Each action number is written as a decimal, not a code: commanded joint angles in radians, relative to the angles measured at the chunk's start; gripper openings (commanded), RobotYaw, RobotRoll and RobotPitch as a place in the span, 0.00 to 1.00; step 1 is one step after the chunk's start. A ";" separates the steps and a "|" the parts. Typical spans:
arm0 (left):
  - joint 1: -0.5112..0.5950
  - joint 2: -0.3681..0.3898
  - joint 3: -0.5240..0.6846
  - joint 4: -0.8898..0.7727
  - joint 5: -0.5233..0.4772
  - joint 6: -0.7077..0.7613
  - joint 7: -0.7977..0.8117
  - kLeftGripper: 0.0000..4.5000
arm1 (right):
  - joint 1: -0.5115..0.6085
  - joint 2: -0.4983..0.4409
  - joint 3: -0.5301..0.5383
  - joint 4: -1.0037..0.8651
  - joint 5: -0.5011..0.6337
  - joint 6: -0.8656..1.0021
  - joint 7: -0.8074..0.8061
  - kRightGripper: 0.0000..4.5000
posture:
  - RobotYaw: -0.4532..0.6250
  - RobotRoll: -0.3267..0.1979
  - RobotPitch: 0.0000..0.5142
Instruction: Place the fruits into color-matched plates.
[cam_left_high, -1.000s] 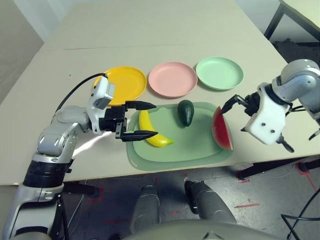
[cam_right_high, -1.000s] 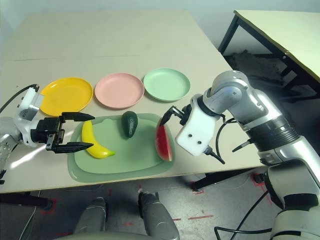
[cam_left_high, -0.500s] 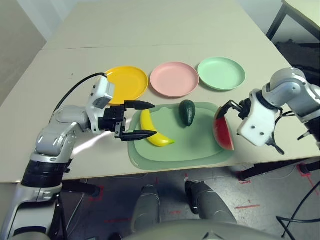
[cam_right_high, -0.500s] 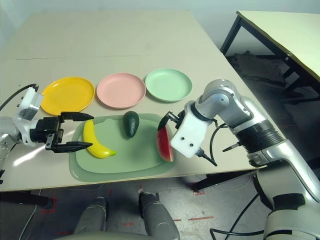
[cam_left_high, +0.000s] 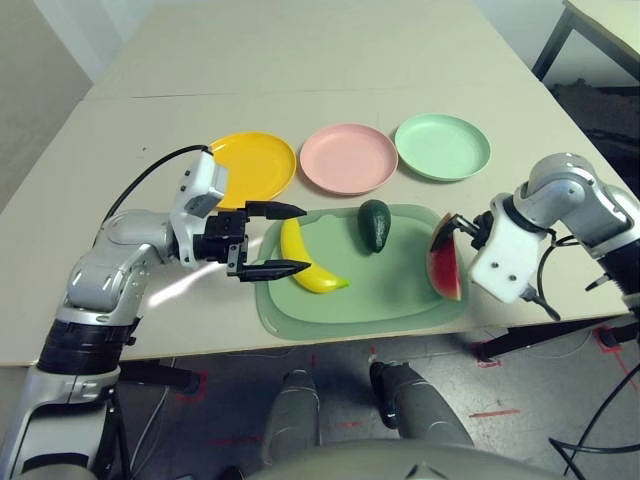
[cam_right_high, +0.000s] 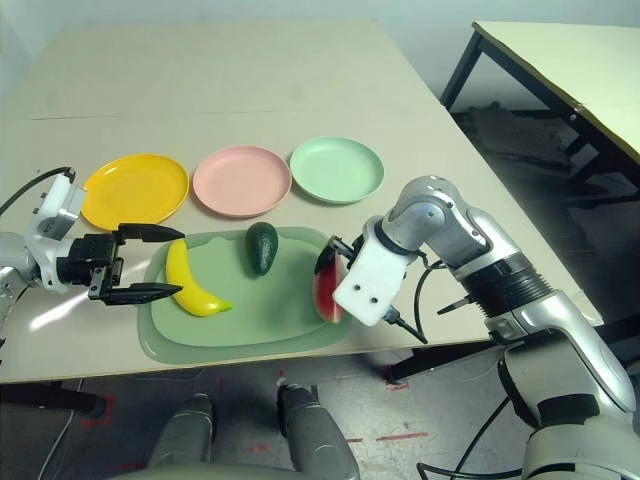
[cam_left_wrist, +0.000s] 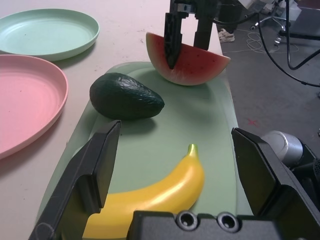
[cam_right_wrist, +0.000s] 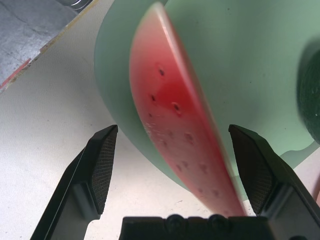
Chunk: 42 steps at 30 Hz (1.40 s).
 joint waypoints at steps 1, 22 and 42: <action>-0.006 0.003 -0.006 0.000 0.010 -0.004 -0.006 1.00 | 0.020 0.001 0.012 -0.019 -0.007 0.006 0.005 0.99 | 0.36 0.62 0.35; -0.003 0.004 -0.003 -0.004 0.010 -0.001 -0.003 1.00 | 0.021 0.015 0.019 -0.007 -0.038 0.009 0.008 0.42 | 0.37 0.62 0.33; 0.003 0.010 -0.007 0.010 0.035 -0.031 -0.019 1.00 | -0.085 -0.011 0.048 -0.010 0.039 0.097 0.010 0.38 | 0.37 0.62 0.31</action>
